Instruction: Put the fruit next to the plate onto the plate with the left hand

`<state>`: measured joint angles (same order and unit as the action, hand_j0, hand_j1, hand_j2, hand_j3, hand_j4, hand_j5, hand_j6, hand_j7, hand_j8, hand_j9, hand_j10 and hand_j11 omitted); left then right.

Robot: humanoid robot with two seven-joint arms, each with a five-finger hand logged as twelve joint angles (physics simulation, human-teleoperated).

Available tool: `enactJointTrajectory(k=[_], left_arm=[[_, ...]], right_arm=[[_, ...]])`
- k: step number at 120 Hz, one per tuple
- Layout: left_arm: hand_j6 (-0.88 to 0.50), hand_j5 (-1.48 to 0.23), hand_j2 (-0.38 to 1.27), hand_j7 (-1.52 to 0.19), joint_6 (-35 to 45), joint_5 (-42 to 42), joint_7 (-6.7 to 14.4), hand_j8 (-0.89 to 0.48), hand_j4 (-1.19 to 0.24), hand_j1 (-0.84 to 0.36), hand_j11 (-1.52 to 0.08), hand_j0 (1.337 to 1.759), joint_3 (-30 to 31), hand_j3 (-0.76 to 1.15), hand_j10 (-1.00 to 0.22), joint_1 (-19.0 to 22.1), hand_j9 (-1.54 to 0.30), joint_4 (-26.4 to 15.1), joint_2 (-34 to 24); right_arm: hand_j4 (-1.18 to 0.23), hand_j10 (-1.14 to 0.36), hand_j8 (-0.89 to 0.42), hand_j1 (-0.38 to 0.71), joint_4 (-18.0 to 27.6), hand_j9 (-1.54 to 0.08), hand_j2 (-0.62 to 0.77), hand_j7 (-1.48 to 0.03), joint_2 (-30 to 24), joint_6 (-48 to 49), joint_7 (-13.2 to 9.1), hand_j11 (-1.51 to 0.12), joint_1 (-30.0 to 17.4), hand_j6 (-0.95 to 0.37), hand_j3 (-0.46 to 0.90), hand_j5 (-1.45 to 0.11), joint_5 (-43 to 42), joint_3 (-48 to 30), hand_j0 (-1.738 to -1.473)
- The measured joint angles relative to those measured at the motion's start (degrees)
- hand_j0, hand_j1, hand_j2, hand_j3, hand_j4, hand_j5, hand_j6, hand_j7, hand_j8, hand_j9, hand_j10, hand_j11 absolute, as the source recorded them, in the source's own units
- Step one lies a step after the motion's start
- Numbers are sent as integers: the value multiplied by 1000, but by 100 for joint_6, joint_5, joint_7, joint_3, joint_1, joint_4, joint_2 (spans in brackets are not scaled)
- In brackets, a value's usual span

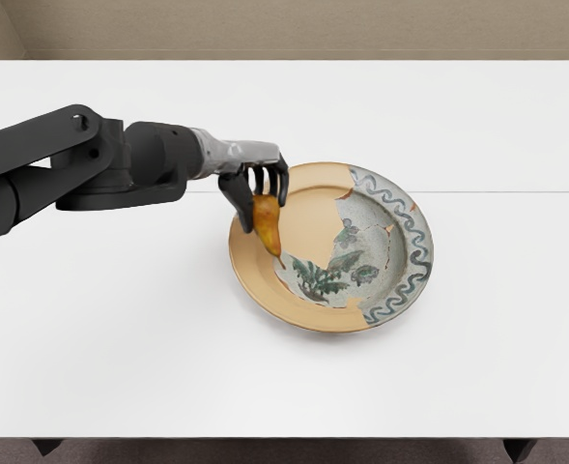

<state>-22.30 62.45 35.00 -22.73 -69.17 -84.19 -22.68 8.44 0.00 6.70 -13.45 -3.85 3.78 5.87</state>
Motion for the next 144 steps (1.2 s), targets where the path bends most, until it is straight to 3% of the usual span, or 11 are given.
enactJointTrajectory(k=[35, 73, 77, 91, 104, 121, 144], left_arm=[[-513, -1004, 558, -987, 24, 2, -1, -577, -679, -382, -982, 1656, -38, 0, -732, 17, -979, 606, 687], [-518, -974, 614, -947, 15, 14, -2, -579, -661, -408, -961, 1657, 44, 0, -723, 53, -959, 1047, 820], [-509, -914, 529, -890, 14, 23, -1, -573, -631, -365, -903, 1657, 41, 0, -683, 53, -902, 1057, 940], [-310, -544, 304, -531, 45, -52, -1, -346, -378, -80, -538, 1657, -4, 0, -407, 61, -538, 1073, 994], [-191, -331, 181, -323, 36, -705, -1, -212, -231, 88, -327, 1658, -32, 0, -248, 41, -327, 1076, 728], [-106, -178, 93, -174, -331, -1817, -1, -116, -126, 207, -176, 1658, -222, 0, -134, 35, -175, 1063, 2], [-54, -85, 39, -83, -1109, -3231, -1, -58, -62, 280, -84, 1658, -368, 0, -65, 141, -84, 1044, -1084]], right_arm=[[0, 0, 0, -349, 0, 0, 0, 0, 0, 0, 0, 0, -9, 0, 0, 0, 0, -7, -1658], [0, 0, 0, -349, 0, 0, 0, 0, 0, 0, 0, 0, -11, 0, 0, 0, 0, -7, -1658], [0, 0, 0, -349, 0, 0, 0, 0, 0, 1, 0, 0, -13, 0, 0, 0, 0, -6, -1658], [0, 0, 0, -349, 0, 0, 0, 0, 0, 0, 0, 0, -17, 0, 0, 0, 0, -5, -1658], [0, 0, 0, -349, 0, 0, 0, 0, 0, 0, 0, 0, -18, 0, 0, 0, 0, -3, -1658], [0, 0, 0, -349, 0, 0, 0, 0, 0, 1, 0, 0, -20, 0, 0, 0, 0, 0, -1658], [0, 0, 0, -349, 0, 0, 0, 0, 0, 5, 0, 0, -19, 0, 0, 0, 0, -3, -1658]])
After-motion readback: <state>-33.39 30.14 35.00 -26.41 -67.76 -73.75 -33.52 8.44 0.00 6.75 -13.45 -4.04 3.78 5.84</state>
